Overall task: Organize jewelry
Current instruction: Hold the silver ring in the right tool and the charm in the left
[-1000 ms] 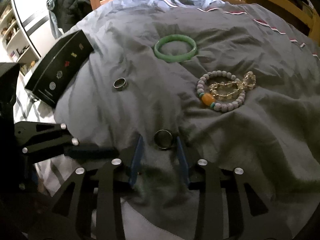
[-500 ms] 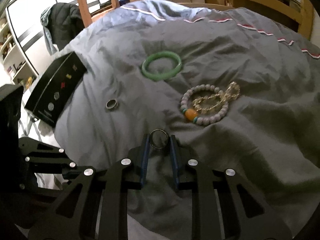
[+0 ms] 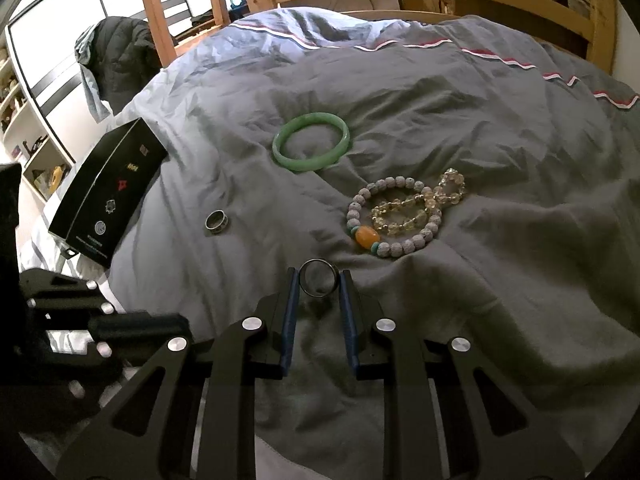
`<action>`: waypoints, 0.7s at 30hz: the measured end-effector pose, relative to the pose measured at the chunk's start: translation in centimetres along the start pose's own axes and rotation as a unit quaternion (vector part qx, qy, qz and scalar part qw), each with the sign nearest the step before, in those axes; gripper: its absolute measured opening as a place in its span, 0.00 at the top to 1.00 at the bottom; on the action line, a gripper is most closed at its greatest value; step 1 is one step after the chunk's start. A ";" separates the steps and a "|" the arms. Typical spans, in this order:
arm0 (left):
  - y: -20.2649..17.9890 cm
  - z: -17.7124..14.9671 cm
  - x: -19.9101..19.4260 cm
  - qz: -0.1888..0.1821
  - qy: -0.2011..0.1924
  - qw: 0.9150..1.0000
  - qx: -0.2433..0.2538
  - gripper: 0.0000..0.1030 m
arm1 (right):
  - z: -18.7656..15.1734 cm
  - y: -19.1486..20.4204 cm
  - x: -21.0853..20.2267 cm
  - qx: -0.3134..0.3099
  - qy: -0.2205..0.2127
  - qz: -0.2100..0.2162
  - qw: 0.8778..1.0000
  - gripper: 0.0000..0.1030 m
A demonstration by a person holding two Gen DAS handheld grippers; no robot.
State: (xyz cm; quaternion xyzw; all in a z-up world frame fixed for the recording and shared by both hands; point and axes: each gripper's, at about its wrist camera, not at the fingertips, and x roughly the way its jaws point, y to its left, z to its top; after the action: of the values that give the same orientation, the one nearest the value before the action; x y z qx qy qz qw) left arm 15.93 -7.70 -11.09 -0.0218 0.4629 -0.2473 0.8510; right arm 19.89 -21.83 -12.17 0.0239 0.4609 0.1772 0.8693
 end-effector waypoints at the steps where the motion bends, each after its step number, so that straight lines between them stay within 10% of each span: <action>1: 0.1 0.0 -0.1 -0.002 -0.001 1.000 -0.002 0.96 | 0.0 0.0 0.0 -0.001 0.001 0.000 1.000 0.80; 4: -0.2 -0.1 0.6 -0.011 0.021 1.000 0.009 0.95 | 0.0 0.0 0.1 0.000 0.004 0.001 1.000 0.80; 7: -1.2 -0.9 1.5 -0.008 0.042 0.999 0.029 0.54 | -0.1 -0.1 0.2 0.001 0.006 0.000 1.000 0.80; 9: -2.0 -1.2 1.8 0.006 0.041 0.998 0.050 0.47 | -0.1 -0.1 0.2 0.000 0.006 -0.001 1.000 0.80; 14: -1.0 -1.4 2.9 -0.002 0.066 0.997 0.028 0.87 | 0.0 0.0 0.3 -0.001 0.007 -0.002 1.000 0.80; 21: -0.9 -1.4 2.3 -0.019 0.060 0.998 0.030 0.96 | 0.0 0.1 0.3 0.000 0.004 -0.002 1.000 0.80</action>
State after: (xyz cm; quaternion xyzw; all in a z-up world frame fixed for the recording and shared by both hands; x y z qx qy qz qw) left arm 15.47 -9.24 -13.39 0.0096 0.5052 -0.2775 0.8171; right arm 20.01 -21.68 -12.40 0.0227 0.4646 0.1757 0.8676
